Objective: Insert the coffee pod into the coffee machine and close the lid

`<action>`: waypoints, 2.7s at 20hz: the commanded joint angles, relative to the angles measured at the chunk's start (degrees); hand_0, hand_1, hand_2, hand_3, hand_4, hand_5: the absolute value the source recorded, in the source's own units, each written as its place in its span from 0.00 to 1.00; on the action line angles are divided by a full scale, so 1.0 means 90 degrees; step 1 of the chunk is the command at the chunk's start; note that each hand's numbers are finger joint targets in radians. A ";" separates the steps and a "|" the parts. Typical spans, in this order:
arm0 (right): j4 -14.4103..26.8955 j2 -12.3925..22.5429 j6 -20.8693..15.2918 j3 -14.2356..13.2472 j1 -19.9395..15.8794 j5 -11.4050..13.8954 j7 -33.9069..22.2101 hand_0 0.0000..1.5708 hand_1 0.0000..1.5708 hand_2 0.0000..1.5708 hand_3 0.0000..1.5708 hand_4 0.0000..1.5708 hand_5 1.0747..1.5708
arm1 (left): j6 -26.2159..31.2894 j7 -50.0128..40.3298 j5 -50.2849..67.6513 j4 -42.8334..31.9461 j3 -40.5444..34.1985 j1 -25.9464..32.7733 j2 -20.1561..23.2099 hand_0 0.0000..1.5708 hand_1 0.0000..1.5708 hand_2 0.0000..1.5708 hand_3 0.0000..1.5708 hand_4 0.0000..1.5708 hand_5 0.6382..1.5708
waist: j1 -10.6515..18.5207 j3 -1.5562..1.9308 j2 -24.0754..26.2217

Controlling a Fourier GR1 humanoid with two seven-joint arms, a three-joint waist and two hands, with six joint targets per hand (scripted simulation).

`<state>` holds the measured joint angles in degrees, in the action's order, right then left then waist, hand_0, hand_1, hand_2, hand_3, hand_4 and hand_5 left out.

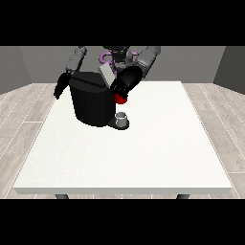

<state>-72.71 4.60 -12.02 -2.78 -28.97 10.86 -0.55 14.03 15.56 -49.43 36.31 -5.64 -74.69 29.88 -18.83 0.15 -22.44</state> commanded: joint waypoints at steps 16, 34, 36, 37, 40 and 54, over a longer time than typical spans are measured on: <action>0.0019 -0.0172 -0.0136 0.0089 -0.0019 0.0098 -0.0059 0.00 0.00 0.00 0.00 0.00 1.00 | -0.0284 0.0041 -0.0371 -0.0167 0.0040 -0.0056 0.0109 0.00 0.00 0.27 0.21 0.00 1.00 | 0.0113 -0.0013 -0.0010; 0.0436 -0.0092 0.0267 -0.0299 0.2090 -0.0459 0.0388 0.00 0.00 0.00 0.00 0.00 1.00 | -0.0001 0.0362 0.1943 -0.0047 -0.1382 0.2652 -0.2255 0.00 0.00 0.00 0.00 0.27 1.00 | 0.1778 -0.0031 0.3124; 0.0242 -0.0099 0.0320 -0.0323 0.1972 -0.0554 0.0528 0.00 0.00 0.00 0.00 0.00 1.00 | 0.0027 0.0403 0.2617 -0.0191 -0.1994 0.3011 -0.2545 0.00 0.00 0.00 0.00 0.26 1.00 | 0.2074 -0.0043 0.3366; 0.0206 -0.0124 0.0376 -0.0260 0.2080 -0.0553 0.0515 0.00 0.00 0.00 0.00 0.00 1.00 | 0.0058 0.0598 0.2757 -0.0203 -0.2056 0.3255 -0.2699 0.00 0.00 0.00 0.00 0.00 1.00 | 0.2099 -0.0038 0.3474; -0.0157 -0.0149 0.0690 -0.0105 0.1777 -0.0723 0.0227 0.00 0.00 0.00 0.00 0.00 1.00 | 0.0121 0.0620 0.2786 -0.0371 -0.2035 0.3923 -0.2898 0.00 0.00 0.00 0.00 0.25 1.00 | 0.2394 -0.0029 0.3939; 0.0500 0.0638 0.1130 -0.0646 0.1130 -0.0884 -0.0276 0.00 0.00 0.00 0.00 0.00 1.00 | 0.0454 -0.0223 0.3960 0.0646 -0.1039 0.4972 -0.3312 0.00 0.00 0.00 0.00 0.23 1.00 | 0.3428 -0.0012 0.4311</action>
<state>-72.68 9.56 -1.45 -6.03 -17.50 3.91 -2.05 17.81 17.25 -18.83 40.18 -18.86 -31.78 1.04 8.97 0.00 15.21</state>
